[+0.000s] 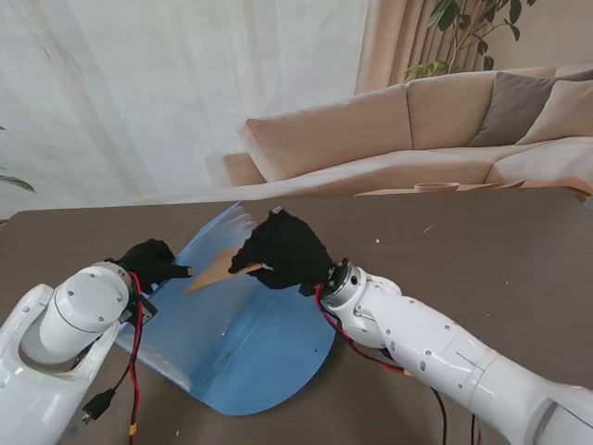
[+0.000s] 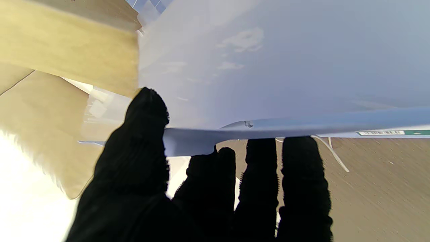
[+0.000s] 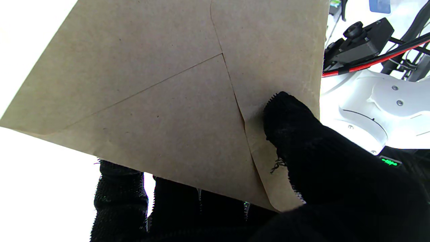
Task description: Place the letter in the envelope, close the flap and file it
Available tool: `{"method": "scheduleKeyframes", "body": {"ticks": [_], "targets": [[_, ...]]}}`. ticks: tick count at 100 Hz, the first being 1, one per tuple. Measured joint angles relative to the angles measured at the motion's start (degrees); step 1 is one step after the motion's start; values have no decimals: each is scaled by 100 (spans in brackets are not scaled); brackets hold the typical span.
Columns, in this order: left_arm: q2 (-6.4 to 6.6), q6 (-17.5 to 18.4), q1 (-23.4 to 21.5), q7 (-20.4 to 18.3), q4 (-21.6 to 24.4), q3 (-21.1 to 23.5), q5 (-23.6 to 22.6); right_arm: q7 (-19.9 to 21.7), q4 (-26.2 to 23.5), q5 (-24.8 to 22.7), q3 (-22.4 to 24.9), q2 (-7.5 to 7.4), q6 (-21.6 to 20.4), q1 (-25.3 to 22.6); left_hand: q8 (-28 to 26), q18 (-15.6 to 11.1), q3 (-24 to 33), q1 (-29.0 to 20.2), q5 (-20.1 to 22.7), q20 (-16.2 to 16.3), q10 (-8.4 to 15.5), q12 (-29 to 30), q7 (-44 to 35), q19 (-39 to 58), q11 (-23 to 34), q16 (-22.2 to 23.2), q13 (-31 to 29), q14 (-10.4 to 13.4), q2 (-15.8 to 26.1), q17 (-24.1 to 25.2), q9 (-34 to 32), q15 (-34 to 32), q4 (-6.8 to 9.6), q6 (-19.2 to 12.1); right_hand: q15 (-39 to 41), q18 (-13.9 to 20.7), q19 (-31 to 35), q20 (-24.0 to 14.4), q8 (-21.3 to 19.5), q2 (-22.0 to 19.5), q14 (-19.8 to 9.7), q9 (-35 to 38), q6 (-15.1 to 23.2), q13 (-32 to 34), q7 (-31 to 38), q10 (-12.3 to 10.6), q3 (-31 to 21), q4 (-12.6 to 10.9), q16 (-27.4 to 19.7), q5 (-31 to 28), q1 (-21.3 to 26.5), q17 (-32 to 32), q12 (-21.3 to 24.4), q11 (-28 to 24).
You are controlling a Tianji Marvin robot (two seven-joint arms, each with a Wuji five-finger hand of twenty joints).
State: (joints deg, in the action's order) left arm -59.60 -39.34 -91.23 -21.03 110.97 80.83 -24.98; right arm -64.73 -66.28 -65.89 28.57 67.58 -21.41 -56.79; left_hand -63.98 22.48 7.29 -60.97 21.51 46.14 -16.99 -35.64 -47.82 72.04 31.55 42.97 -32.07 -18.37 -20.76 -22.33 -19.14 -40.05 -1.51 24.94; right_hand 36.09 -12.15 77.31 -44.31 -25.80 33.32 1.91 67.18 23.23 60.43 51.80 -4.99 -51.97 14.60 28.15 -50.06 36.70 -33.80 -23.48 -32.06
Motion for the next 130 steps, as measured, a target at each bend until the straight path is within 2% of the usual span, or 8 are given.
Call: {"method": "scheduleKeyframes", "body": {"ticks": [25, 45, 91, 115, 118, 130], "targets": [[13, 8, 37, -54, 2, -14, 77, -93, 217, 17, -286, 56, 126, 222, -8, 0, -51, -6, 1, 3, -2, 0, 0, 86, 0, 4, -2, -4, 1, -61, 0, -25, 0, 0, -57, 1, -2, 39, -5, 0, -1, 0, 4, 0, -5, -7, 0, 1, -2, 0, 0, 4, 0, 8], [23, 1, 93, -80, 2, -78, 103, -109, 464, 95, -478, 158, 159, 409, -12, 0, -66, -10, 1, 9, -3, 0, 0, 175, 0, 7, -2, -4, 3, -109, 0, -74, 0, 2, -58, 4, -5, 39, -14, 0, -1, 0, 38, 0, -6, -9, 0, 3, -2, 0, -1, 7, -1, 14], [33, -170, 191, -88, 85, -272, 237, 215, 1035, 383, -1010, 473, 171, 876, -12, 6, -68, -26, 2, 11, -19, -1, 0, 262, 0, 64, -4, -4, 4, -184, 1, -142, 0, 45, -70, 61, -117, 45, -76, 1, -1, 0, 78, 0, -44, -26, 0, 30, -2, 0, -3, 68, -9, 27], [41, -221, 179, -126, 180, -284, 239, 342, 1080, 476, -962, 567, 202, 889, -12, 57, -68, -26, 2, 12, -19, -1, 0, 288, 0, 67, -13, -4, 4, -186, 1, -147, 0, 46, -70, 62, -117, 42, -71, 1, -1, 0, 79, 0, -51, -30, 26, 30, -2, 0, -3, 107, -21, 27], [42, -227, 178, -126, 187, -288, 245, 382, 1079, 487, -968, 569, 204, 892, -12, 58, -68, -26, 2, 12, -19, -1, 0, 288, 0, 67, -13, -4, 4, -186, 0, -148, 0, 46, -66, 62, -117, 41, 24, 1, -1, 0, 79, -25, -51, -30, 43, 30, -2, 0, -3, 124, -22, 29], [46, -234, 178, -132, 197, -301, 257, 489, 1076, 526, -977, 582, 200, 894, -12, 59, -69, -27, 2, 12, -19, -1, 0, 289, 0, 75, -71, -4, 4, -188, 1, -158, 0, 46, -66, 62, -117, 28, 858, 69, -1, -2, 79, -92, 215, -32, -73, 25, -2, 139, 1, 191, -49, 153]]}}
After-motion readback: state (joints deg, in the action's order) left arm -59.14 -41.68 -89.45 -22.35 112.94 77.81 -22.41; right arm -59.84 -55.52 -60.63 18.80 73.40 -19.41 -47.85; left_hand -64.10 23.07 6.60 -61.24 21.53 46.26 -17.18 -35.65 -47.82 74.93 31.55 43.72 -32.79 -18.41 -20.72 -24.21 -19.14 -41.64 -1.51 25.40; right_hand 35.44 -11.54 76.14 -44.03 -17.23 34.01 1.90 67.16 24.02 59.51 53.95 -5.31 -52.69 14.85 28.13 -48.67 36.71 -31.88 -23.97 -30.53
